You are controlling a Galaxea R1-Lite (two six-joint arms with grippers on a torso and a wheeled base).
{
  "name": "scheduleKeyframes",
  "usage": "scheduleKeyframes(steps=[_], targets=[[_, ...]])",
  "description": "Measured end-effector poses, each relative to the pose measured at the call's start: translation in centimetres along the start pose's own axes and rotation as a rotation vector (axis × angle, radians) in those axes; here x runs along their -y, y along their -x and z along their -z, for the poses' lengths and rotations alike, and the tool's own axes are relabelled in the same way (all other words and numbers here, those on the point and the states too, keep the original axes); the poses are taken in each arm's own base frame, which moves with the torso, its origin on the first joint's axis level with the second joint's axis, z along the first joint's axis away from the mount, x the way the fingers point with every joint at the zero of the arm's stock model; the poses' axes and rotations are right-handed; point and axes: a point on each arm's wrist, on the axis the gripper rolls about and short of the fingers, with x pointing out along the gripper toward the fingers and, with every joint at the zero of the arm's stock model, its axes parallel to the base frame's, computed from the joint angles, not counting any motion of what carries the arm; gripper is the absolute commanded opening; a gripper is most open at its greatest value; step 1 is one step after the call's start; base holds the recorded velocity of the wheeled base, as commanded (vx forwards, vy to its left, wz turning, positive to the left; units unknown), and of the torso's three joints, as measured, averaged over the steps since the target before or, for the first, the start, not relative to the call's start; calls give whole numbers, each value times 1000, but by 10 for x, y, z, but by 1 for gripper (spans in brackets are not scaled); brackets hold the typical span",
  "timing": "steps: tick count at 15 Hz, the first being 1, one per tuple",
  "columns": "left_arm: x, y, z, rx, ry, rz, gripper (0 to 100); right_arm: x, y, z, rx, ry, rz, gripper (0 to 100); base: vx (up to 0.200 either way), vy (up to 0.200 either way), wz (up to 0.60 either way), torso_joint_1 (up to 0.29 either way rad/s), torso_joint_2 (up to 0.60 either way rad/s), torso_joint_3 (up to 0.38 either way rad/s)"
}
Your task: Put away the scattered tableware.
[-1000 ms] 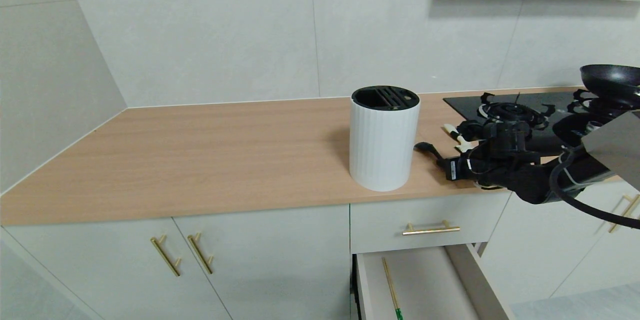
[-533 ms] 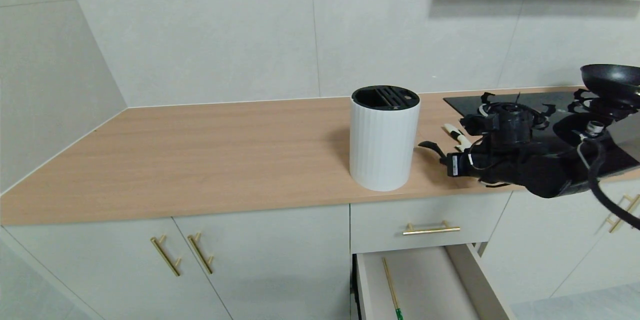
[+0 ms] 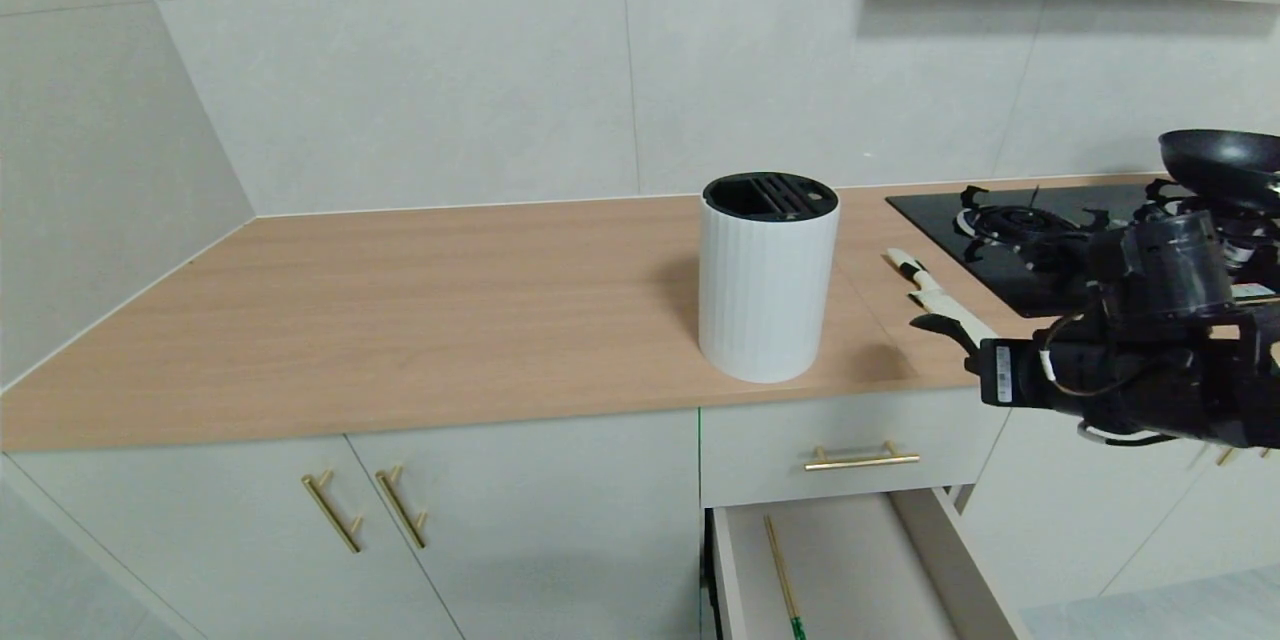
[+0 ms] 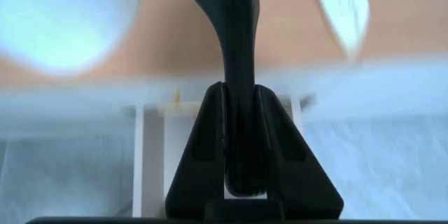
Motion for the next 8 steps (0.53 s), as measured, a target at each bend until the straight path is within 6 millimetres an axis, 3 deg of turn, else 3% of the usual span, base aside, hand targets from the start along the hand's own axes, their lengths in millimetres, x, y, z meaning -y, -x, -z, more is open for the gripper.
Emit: scheduleKeyframes(steps=[4, 8], targets=[[0, 0, 0, 0, 0, 0, 100, -4, 31, 16, 6, 65, -45, 0, 0, 0, 0, 0, 0, 0], [0, 0, 0, 0, 0, 0, 100, -6, 39, 23, 5, 95, -65, 0, 0, 0, 0, 0, 0, 0]])
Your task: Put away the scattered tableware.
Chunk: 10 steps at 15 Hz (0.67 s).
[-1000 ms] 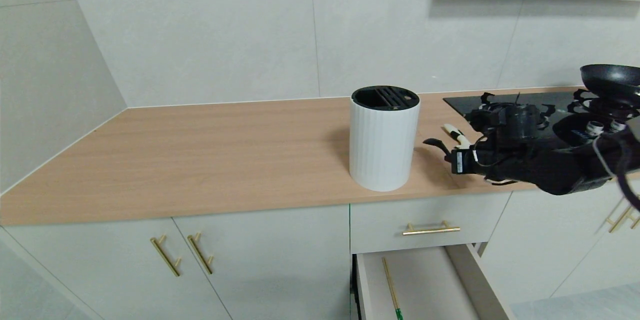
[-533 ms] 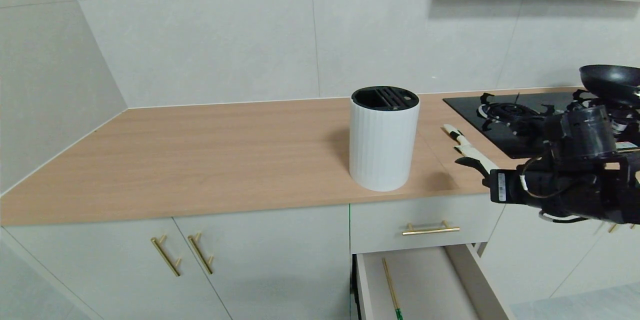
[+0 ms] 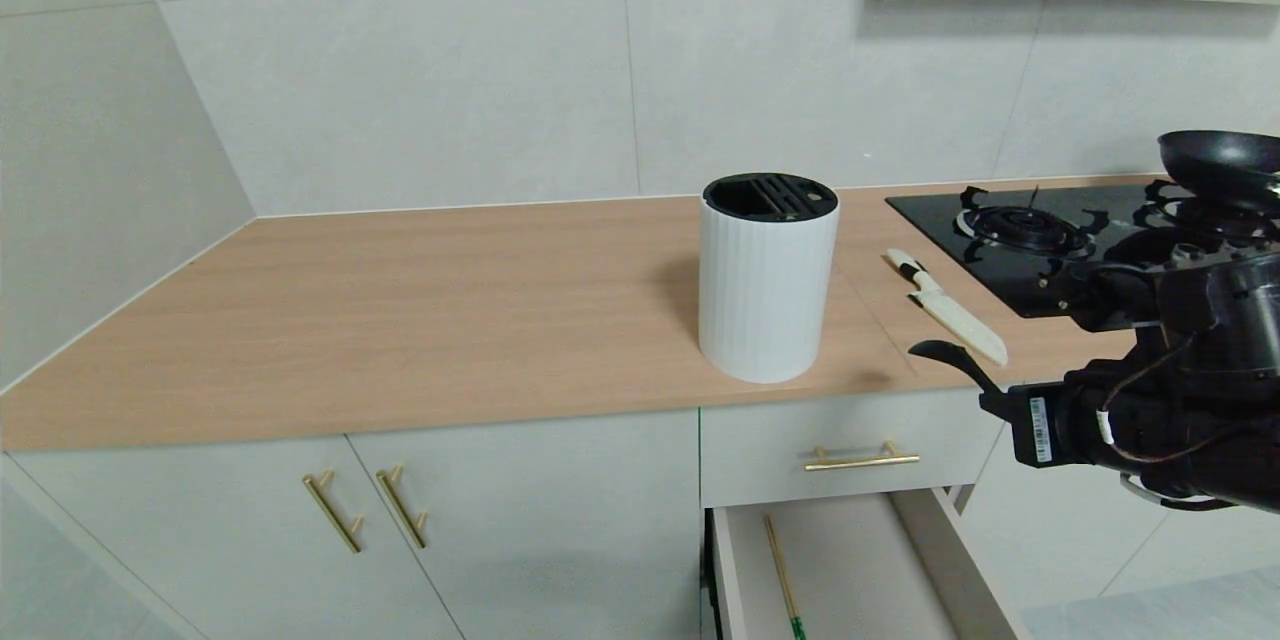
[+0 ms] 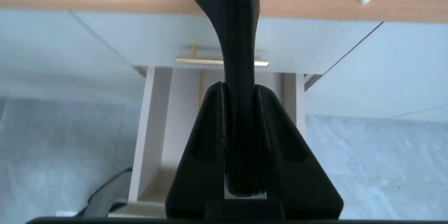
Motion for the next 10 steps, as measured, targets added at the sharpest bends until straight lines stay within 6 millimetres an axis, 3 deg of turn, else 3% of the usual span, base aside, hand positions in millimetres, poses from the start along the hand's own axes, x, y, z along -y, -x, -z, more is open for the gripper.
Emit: scheduleKeyframes(steps=[7, 10], targets=[[0, 0, 0, 0, 0, 0, 100, -1, -3, 5, -23, 7, -5, 0, 0, 0, 0, 0, 0, 0], [0, 0, 0, 0, 0, 0, 100, -2, -5, 6, -32, 11, -8, 0, 0, 0, 0, -137, 328, 185]])
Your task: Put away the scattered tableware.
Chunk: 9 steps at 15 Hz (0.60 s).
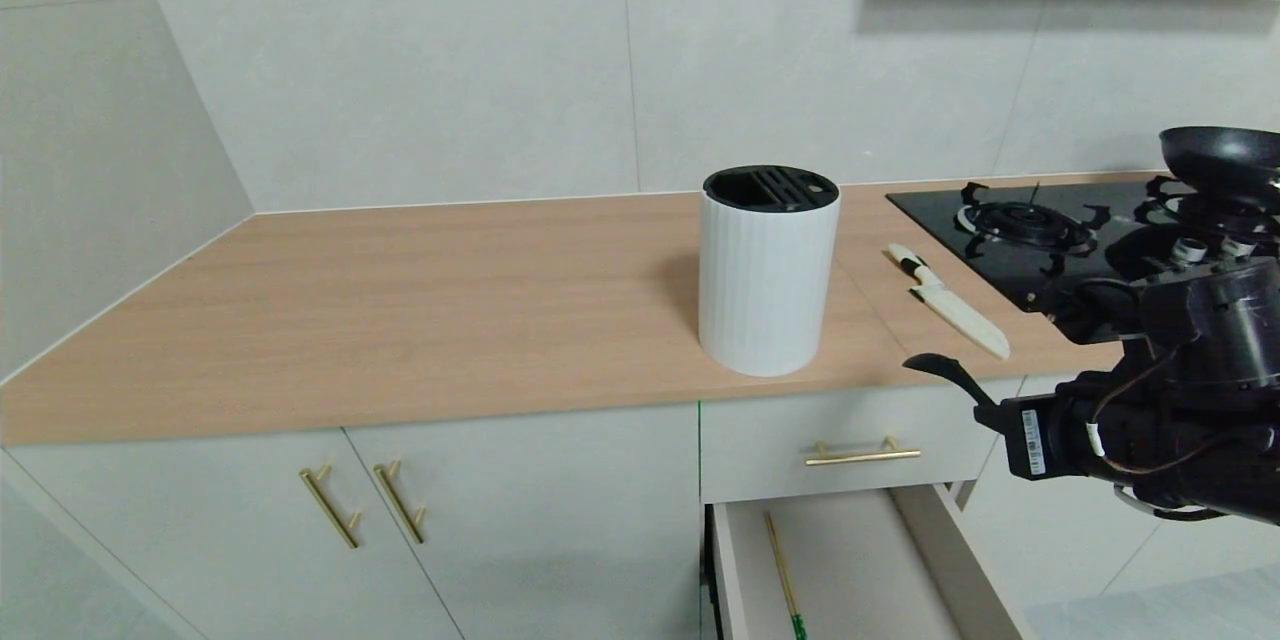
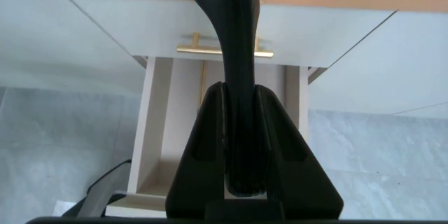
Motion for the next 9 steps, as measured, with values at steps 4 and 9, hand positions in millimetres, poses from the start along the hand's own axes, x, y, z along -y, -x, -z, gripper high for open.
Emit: scheduleKeyframes(steps=[4, 9], targets=[[0, 0, 0, 0, 0, 0, 100, 0, -1, 1, -5, 3, 1, 0, 0, 0, 0, -198, 483, 275], [0, 0, 0, 0, 0, 0, 100, 0, -4, 2, -16, 5, 5, 0, 0, 0, 0, -196, 485, 287]])
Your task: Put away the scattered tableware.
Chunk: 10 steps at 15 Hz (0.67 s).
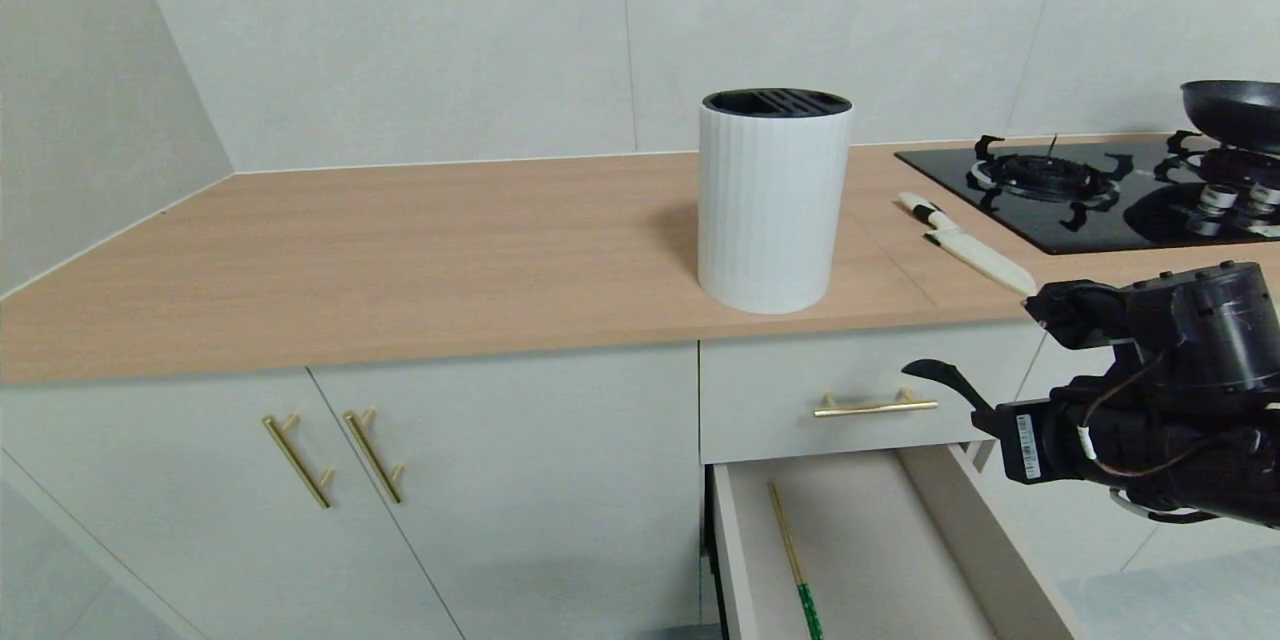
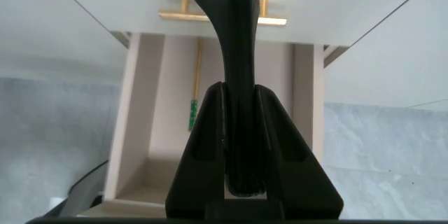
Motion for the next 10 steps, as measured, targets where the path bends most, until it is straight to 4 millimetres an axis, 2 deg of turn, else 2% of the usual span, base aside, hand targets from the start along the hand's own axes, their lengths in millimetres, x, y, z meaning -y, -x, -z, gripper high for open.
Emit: scheduleKeyframes(steps=[10], targets=[[0, 0, 0, 1, 0, 0, 100, -1, -4, 2, -16, 2, 2, 0, 0, 0, 0, -149, 460, 306]])
